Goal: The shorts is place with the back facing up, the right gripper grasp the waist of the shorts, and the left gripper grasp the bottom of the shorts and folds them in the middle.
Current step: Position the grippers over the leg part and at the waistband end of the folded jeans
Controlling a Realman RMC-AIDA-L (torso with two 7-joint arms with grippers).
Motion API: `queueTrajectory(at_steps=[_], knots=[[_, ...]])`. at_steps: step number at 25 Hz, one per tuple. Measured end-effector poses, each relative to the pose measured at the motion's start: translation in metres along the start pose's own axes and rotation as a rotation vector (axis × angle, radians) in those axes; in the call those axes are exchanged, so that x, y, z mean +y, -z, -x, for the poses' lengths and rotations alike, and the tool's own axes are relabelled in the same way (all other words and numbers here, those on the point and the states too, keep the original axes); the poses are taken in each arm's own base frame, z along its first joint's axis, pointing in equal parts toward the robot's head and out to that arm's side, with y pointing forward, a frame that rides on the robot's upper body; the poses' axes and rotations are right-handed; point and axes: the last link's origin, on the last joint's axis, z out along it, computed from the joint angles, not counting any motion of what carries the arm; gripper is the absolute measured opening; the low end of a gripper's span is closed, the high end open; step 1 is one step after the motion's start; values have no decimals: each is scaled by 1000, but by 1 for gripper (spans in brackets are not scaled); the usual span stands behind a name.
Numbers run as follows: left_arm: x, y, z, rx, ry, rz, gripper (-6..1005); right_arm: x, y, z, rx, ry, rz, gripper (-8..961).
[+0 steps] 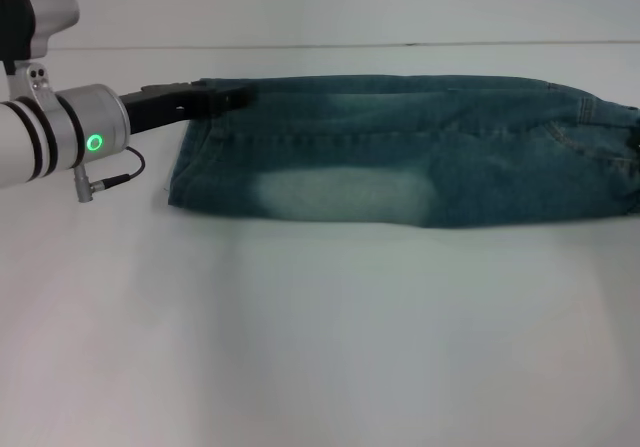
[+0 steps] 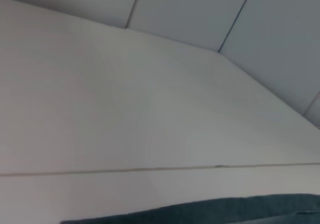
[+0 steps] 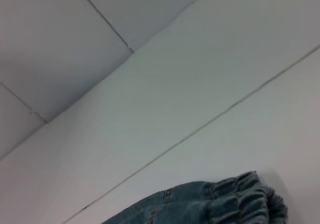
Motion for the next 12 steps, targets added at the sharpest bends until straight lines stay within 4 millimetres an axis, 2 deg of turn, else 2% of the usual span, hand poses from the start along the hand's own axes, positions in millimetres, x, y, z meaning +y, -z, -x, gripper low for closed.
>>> queueTrajectory(at_steps=[5, 9, 12], knots=[[7, 3, 3, 73, -23, 64, 823, 1, 3, 0, 7, 26, 27, 500], [15, 0, 14, 157, -60, 107, 824, 2, 8, 0, 6, 31, 60, 306], [22, -5, 27, 211, -88, 111, 823, 3, 12, 2, 3, 33, 81, 255]])
